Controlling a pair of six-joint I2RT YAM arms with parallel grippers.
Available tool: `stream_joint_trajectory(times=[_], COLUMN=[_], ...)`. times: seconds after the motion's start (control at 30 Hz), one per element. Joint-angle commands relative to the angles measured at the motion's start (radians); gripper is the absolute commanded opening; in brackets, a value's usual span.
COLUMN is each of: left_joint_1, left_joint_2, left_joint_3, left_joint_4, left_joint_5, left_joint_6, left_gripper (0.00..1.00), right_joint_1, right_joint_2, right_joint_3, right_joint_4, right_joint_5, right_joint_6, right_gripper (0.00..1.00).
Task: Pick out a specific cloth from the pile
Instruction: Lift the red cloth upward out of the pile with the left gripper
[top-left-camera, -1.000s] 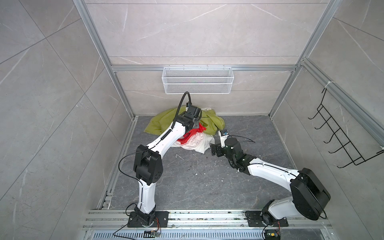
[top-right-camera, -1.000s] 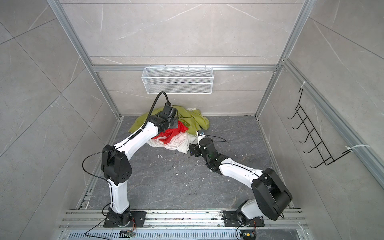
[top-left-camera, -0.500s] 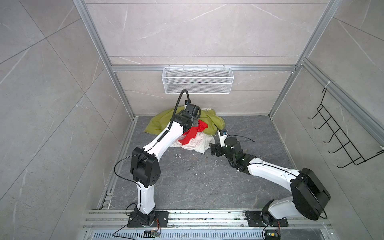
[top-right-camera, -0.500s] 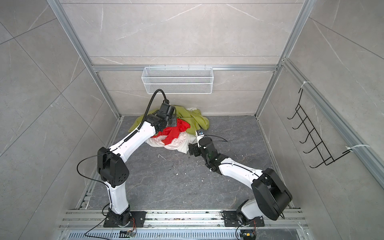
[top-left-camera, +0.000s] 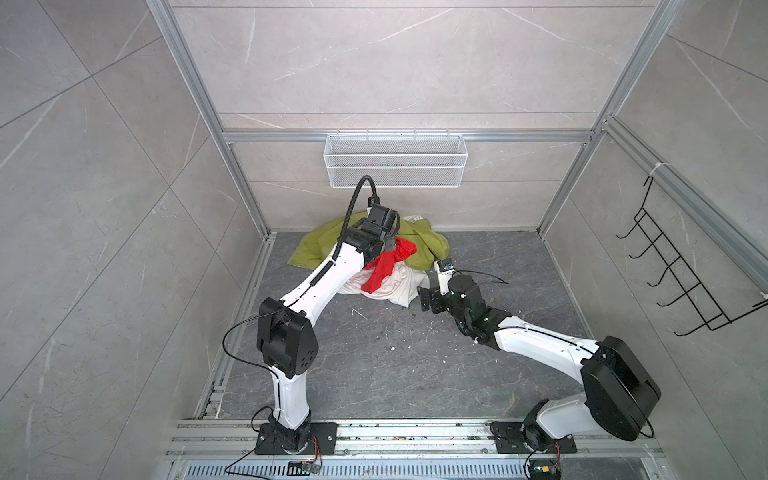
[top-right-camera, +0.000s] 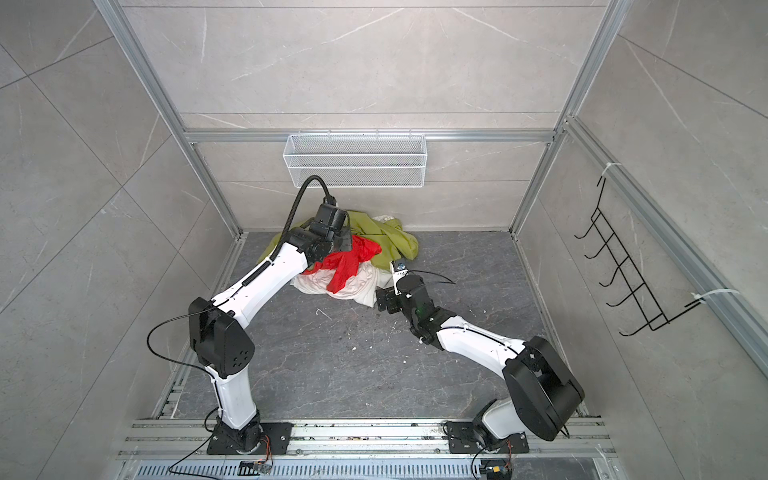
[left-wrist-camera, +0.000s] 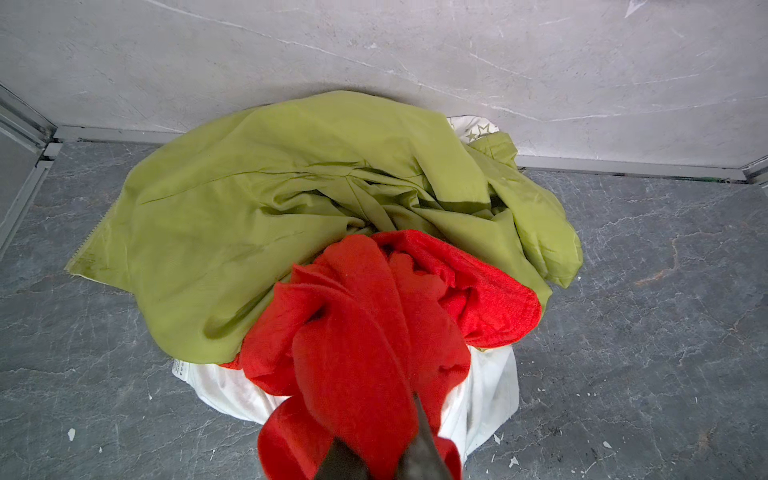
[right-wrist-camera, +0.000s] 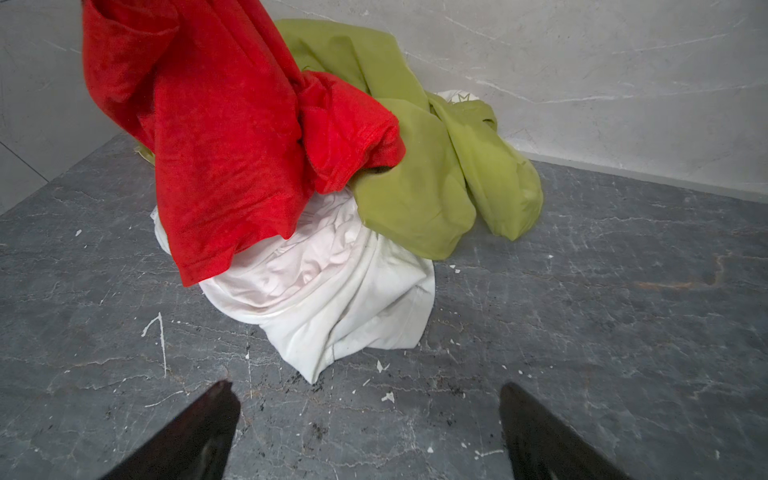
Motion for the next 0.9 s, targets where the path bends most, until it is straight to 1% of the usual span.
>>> stream_joint_trajectory(times=[0.0, 0.87], left_joint_1=[-0.003, -0.003], left_joint_2=[-0.096, -0.155], left_joint_3=[-0.003, -0.02], left_joint_4=[0.087, 0.108], left_joint_5=[-0.006, -0.021], left_joint_6=[0.025, 0.048], left_gripper=[0.0, 0.0], right_joint_1=[0.01, 0.028], right_joint_2=[-0.037, -0.051], right_joint_3=[0.005, -0.002], right_joint_4=[0.009, 0.027], right_joint_5=[0.006, 0.02], right_joint_6=[-0.006, -0.004], right_gripper=[1.0, 1.0])
